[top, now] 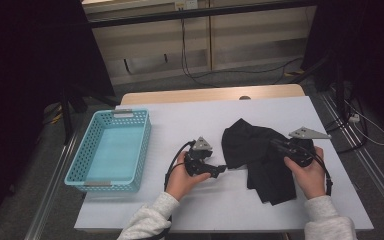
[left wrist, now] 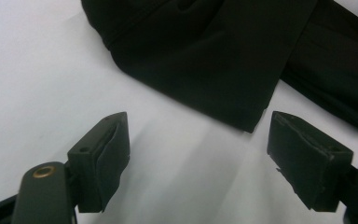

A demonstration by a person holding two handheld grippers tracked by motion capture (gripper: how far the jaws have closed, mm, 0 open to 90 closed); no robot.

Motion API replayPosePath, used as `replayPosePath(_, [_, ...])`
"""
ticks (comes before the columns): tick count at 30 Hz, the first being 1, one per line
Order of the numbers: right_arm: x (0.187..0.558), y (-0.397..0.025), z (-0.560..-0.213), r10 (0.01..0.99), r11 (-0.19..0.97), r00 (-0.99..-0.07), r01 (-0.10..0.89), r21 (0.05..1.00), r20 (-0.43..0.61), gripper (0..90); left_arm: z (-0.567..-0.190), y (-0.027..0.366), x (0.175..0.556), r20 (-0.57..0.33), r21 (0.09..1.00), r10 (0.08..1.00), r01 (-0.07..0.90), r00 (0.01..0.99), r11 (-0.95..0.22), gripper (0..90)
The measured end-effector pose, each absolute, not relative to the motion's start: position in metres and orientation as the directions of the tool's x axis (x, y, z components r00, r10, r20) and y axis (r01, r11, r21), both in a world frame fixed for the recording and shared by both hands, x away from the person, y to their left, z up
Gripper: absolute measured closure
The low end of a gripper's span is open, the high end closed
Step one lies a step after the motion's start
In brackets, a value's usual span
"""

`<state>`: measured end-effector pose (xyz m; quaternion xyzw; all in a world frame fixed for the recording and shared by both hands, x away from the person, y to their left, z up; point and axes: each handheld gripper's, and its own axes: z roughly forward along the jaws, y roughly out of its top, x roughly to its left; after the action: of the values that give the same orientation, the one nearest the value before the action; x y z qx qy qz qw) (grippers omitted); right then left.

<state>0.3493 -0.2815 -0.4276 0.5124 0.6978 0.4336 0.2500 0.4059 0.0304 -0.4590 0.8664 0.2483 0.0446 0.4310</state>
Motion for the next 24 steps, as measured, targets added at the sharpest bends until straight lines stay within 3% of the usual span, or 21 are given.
replayPosePath(13, [0.339,-0.284,-0.43,0.934,0.112,-0.348,0.499,0.859,0.08,85.9,-0.463,-0.016,0.408,-0.033,0.761,0.417,0.293,0.908,-0.578,36.8])
replayPosePath(16, [0.335,-0.287,-0.429,0.937,0.103,-0.339,0.495,0.863,0.083,85.9,-0.461,-0.025,0.404,-0.035,0.757,0.415,0.296,0.909,-0.583,53.5])
replayPosePath(18, [0.334,-0.287,-0.429,0.936,0.106,-0.343,0.492,0.864,0.081,85.9,-0.459,-0.027,0.403,-0.053,0.745,0.412,0.311,0.91,-0.59,73.4])
replayPosePath(19, [0.333,-0.287,-0.429,0.934,0.109,-0.349,0.49,0.865,0.08,85.8,-0.458,-0.027,0.403,-0.063,0.745,0.421,0.323,0.905,-0.583,78.3])
replayPosePath(24, [0.335,-0.282,-0.43,0.921,0.132,-0.381,0.49,0.862,0.075,85.8,-0.451,-0.015,0.407,-0.12,0.735,0.447,0.382,0.887,-0.56,85.7])
